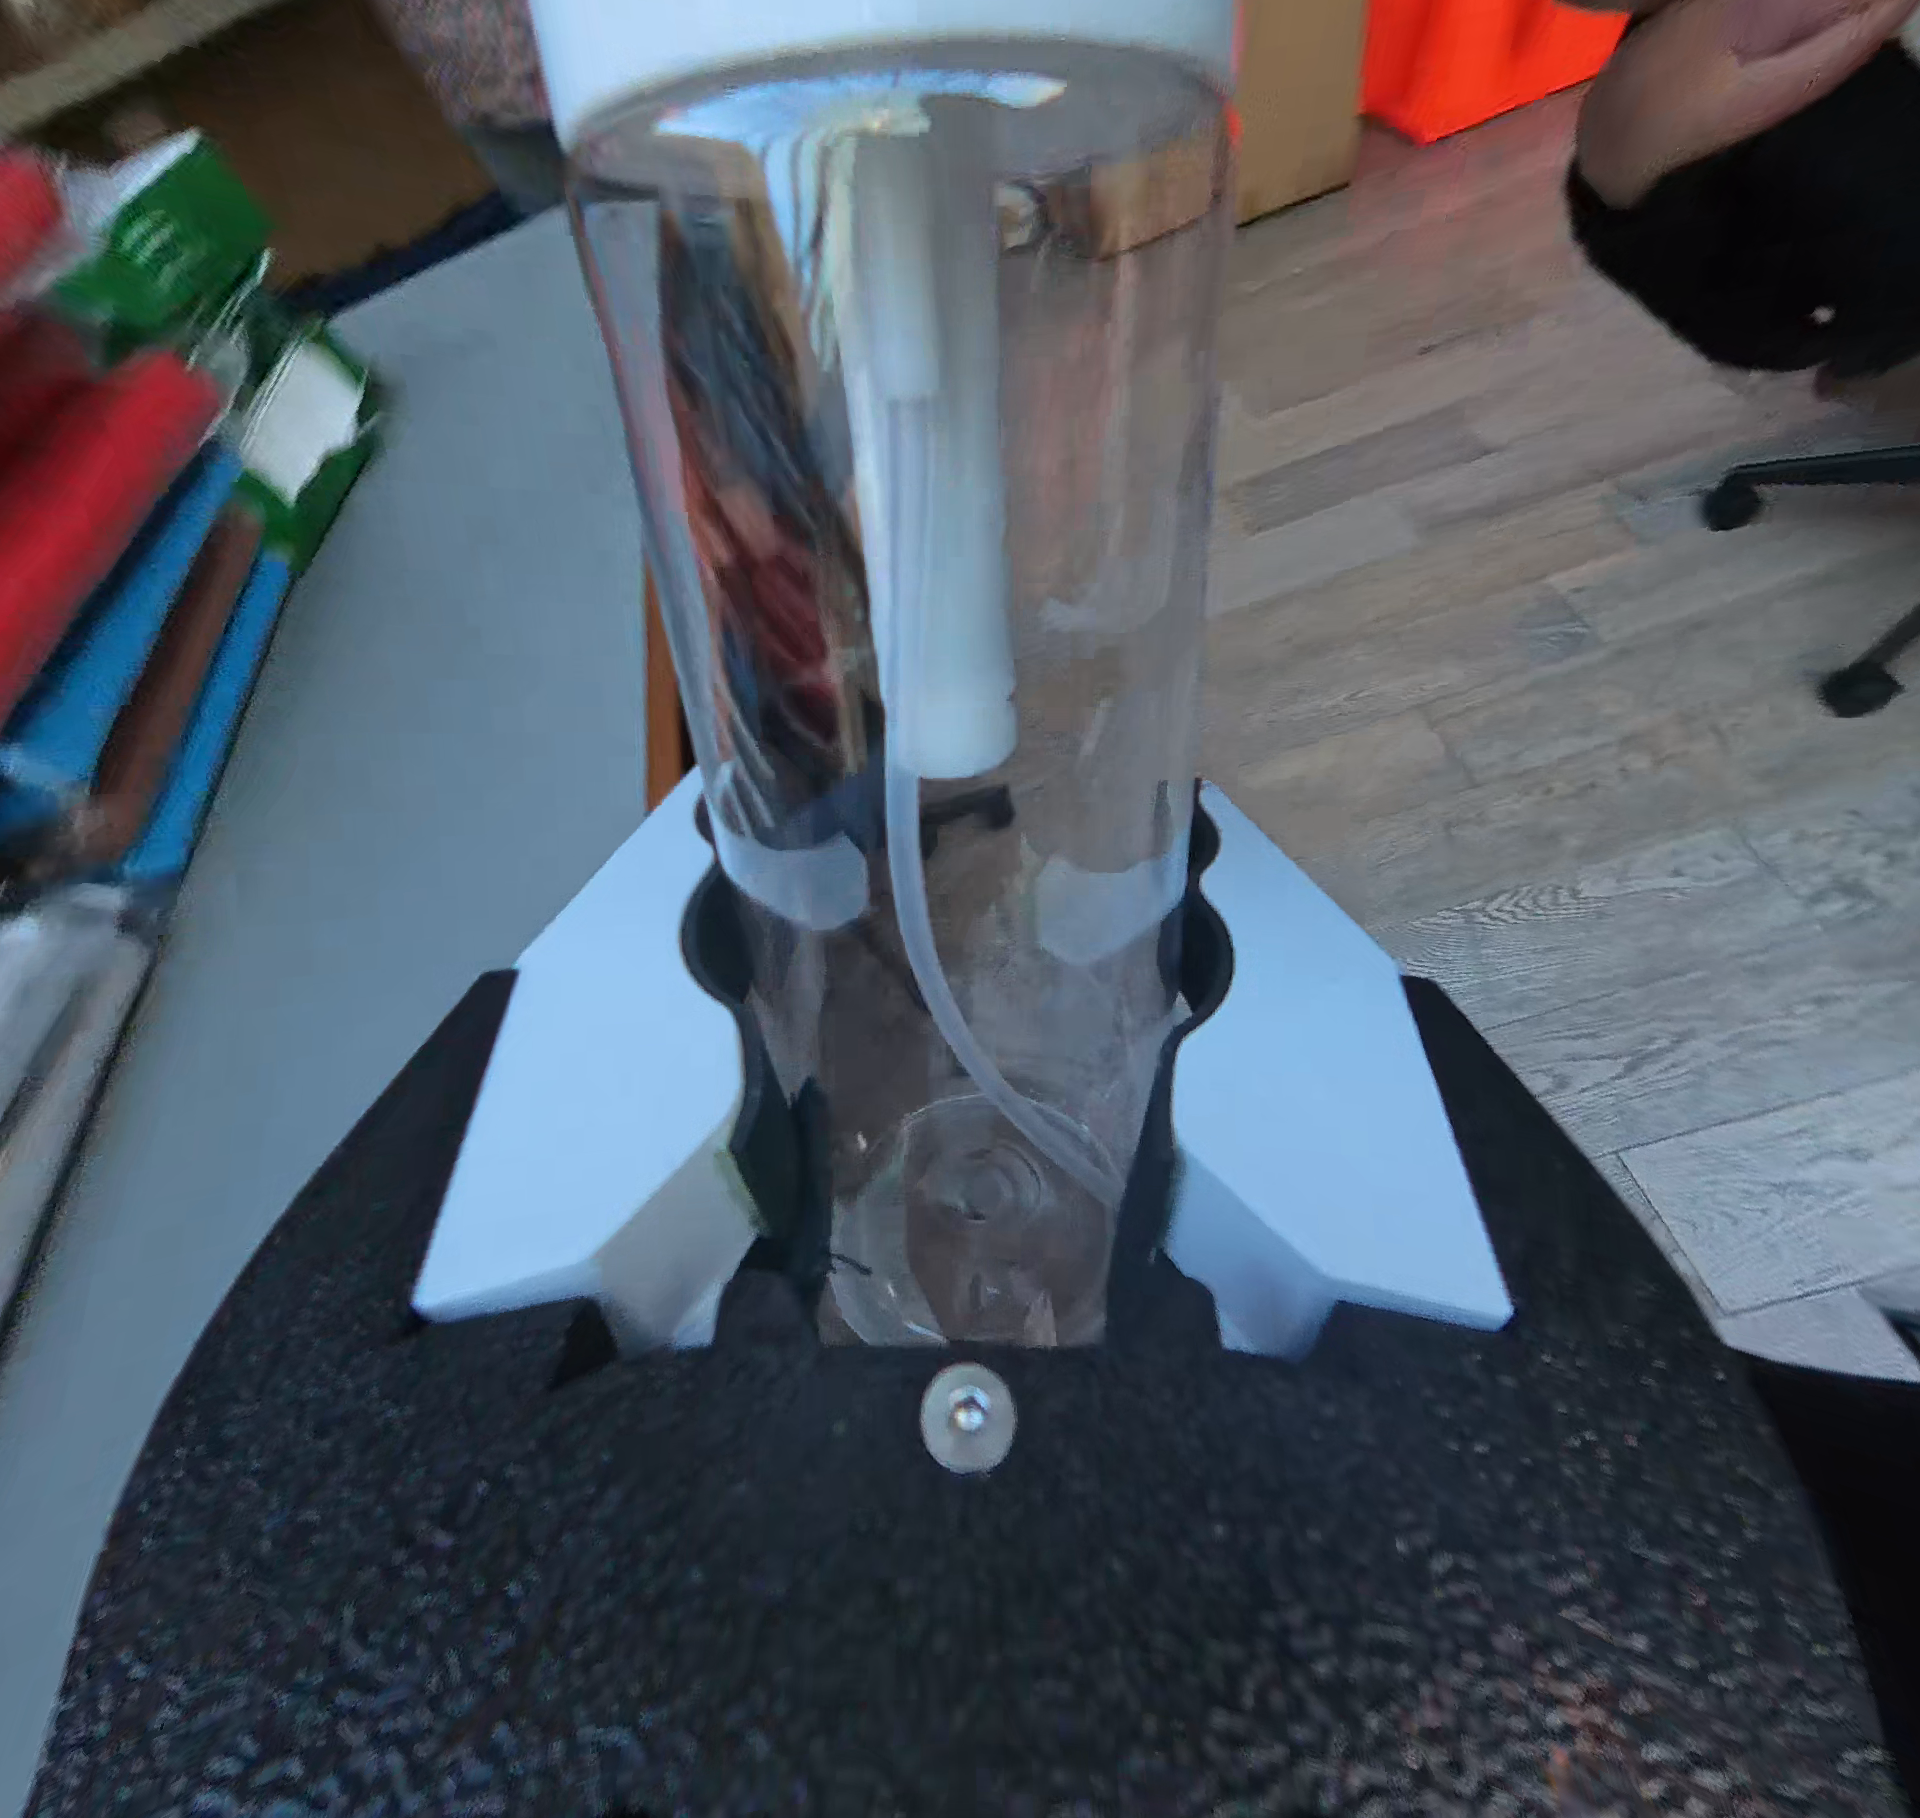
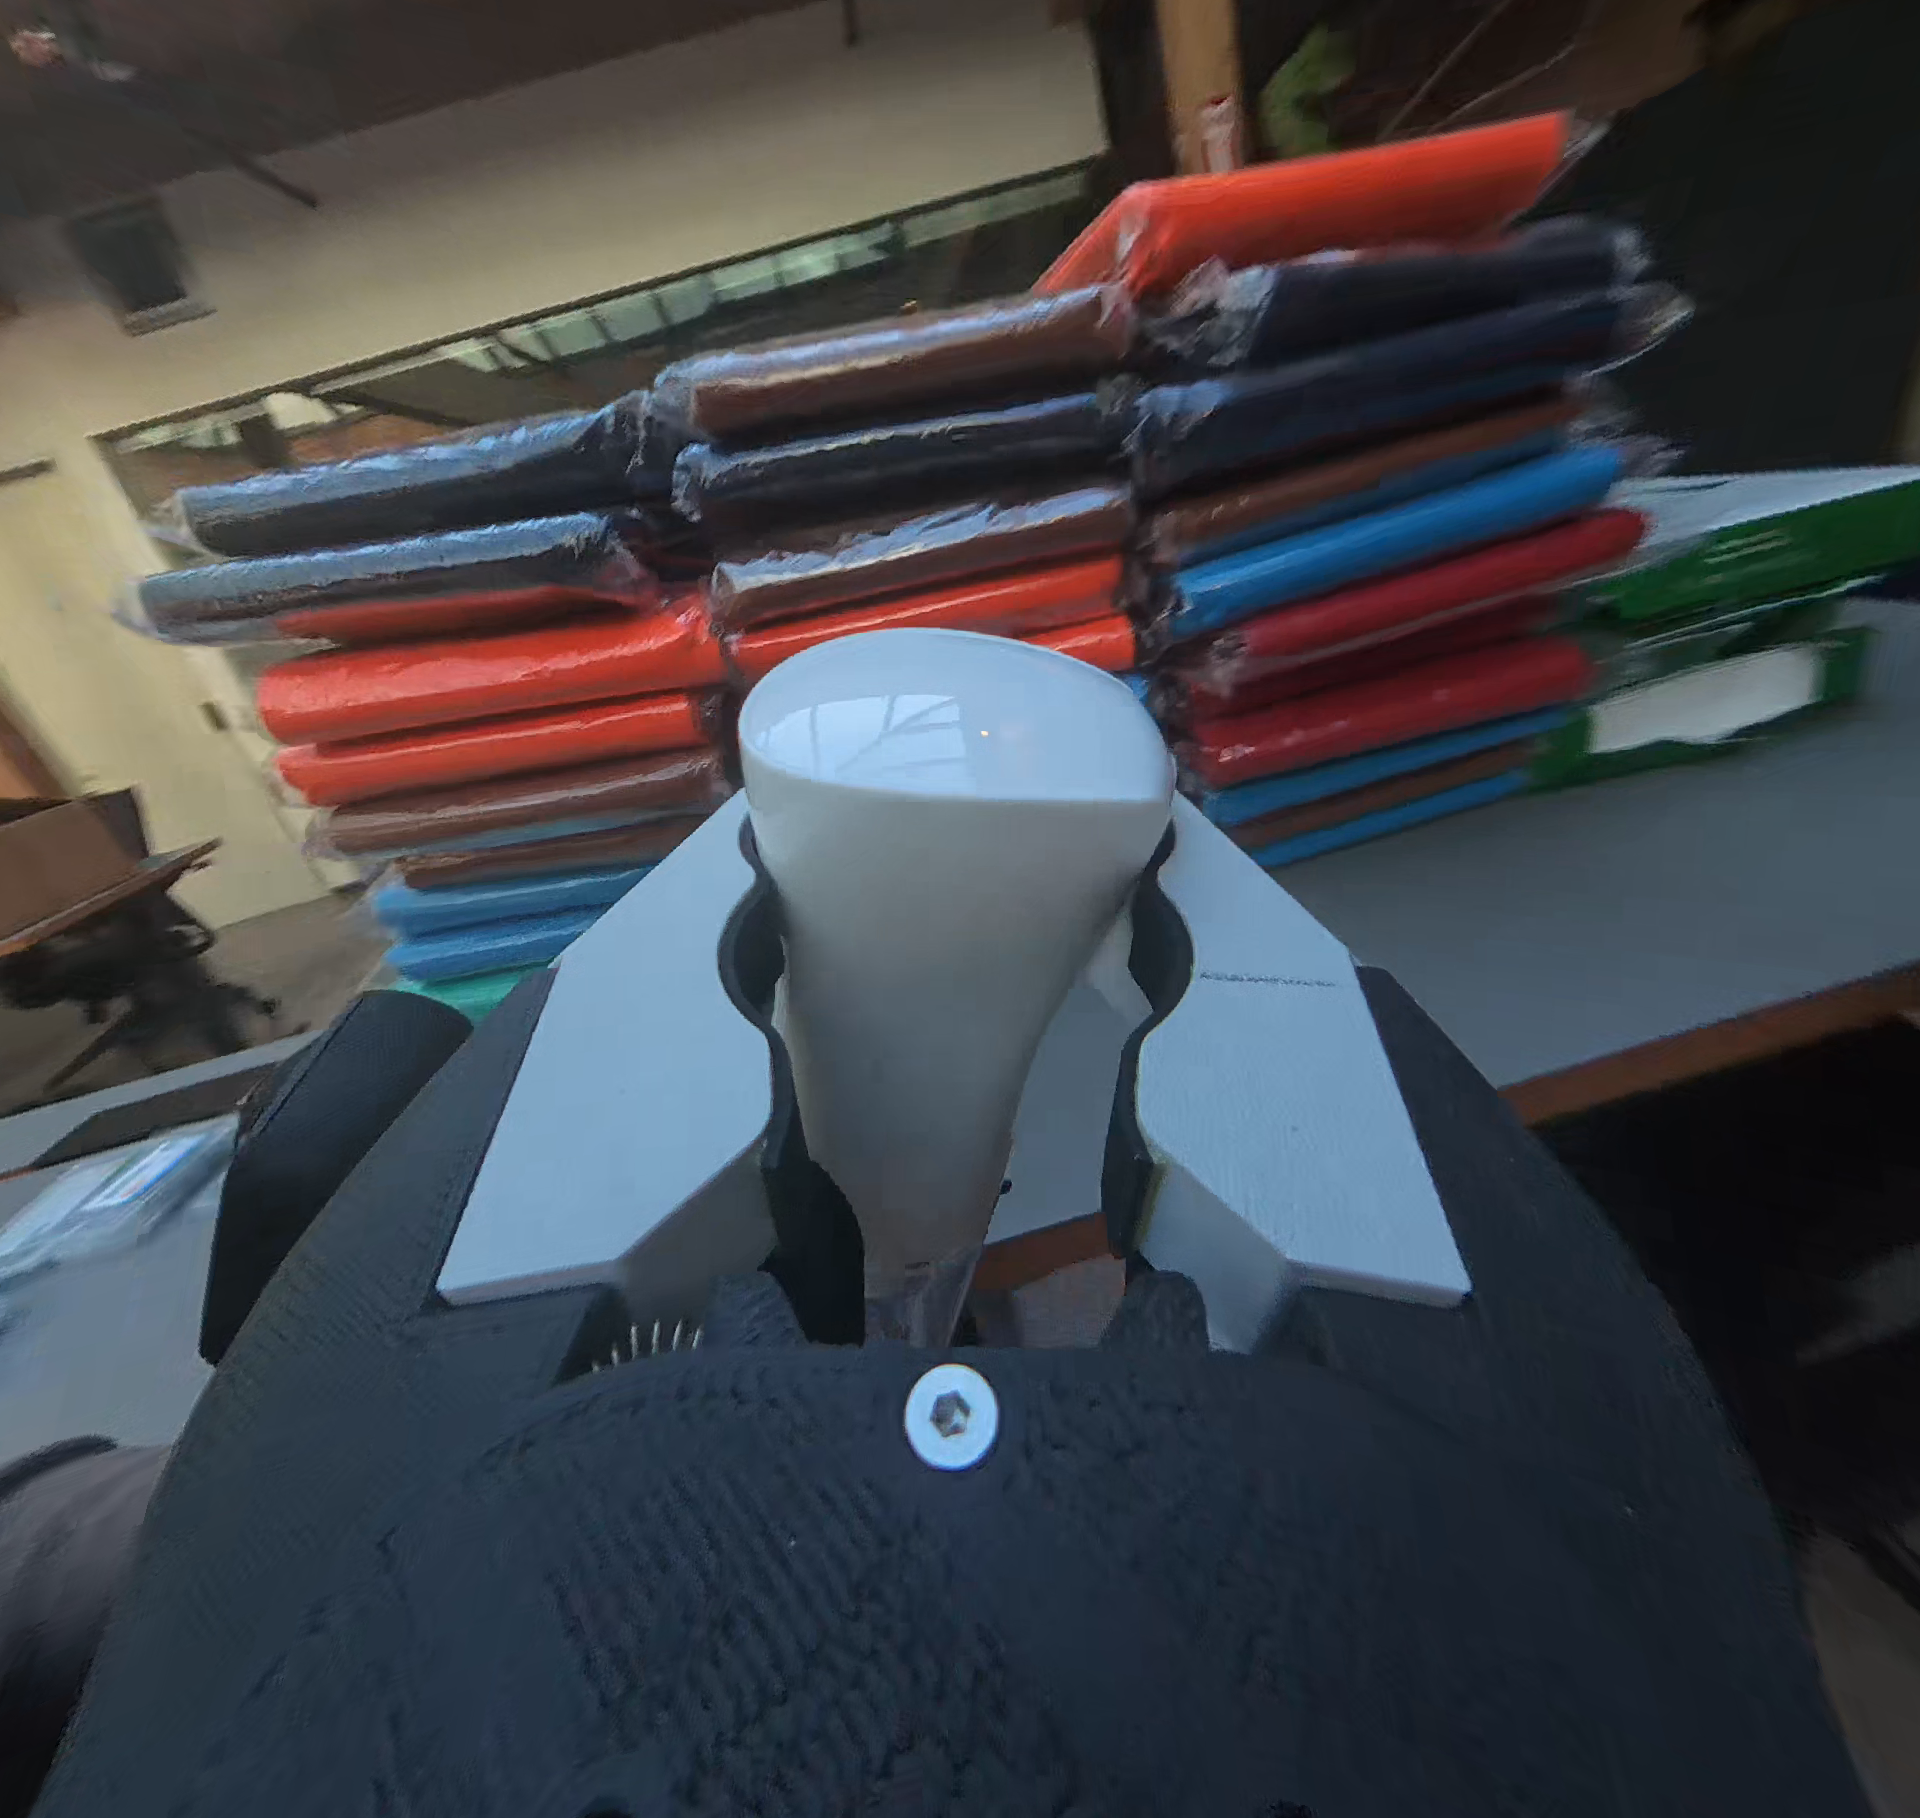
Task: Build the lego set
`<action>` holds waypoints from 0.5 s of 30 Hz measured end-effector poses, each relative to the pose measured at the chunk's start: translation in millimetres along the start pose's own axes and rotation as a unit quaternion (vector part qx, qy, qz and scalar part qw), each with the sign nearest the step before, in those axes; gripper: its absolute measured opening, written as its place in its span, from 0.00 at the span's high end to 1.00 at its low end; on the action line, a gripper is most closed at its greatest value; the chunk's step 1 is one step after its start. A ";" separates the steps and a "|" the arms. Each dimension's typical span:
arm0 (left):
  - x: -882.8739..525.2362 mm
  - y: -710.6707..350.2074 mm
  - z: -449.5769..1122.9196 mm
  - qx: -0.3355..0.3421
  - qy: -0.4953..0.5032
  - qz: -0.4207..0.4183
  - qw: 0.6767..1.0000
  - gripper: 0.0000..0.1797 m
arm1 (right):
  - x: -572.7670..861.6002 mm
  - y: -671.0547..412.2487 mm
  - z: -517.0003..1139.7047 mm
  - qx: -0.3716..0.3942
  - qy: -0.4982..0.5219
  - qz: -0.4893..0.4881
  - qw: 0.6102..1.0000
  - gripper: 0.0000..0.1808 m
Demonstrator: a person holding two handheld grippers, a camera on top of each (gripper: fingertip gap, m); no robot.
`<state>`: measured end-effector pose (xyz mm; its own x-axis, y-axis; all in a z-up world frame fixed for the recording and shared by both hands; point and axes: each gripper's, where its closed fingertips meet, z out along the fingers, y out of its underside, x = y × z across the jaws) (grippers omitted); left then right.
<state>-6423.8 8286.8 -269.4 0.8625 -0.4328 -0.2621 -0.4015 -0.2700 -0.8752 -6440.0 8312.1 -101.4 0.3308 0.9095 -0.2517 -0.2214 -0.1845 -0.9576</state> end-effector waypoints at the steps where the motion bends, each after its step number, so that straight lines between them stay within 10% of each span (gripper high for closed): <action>1: 20.2 -14.5 0.1 0.025 0.026 0.019 0.999 0.56 | -3.4 -11.9 -25.7 0.015 0.026 -0.014 0.999 0.63; 7: 170.1 -104.5 -22.4 0.185 0.221 0.078 0.954 0.56 | -49.1 -67.2 -178.5 0.079 0.163 -0.098 0.979 0.56; 15: 408.4 -185.6 -121.9 0.322 0.484 0.095 0.808 0.56 | -144.0 -106.5 -387.7 0.085 0.331 -0.197 0.919 0.54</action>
<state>-6034.6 8055.2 -164.4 0.0330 -0.9681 -0.2482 0.0139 0.2488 -0.9685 -6108.4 8056.5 -17.6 0.8893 0.4566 0.0260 -0.0857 0.2222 -0.9712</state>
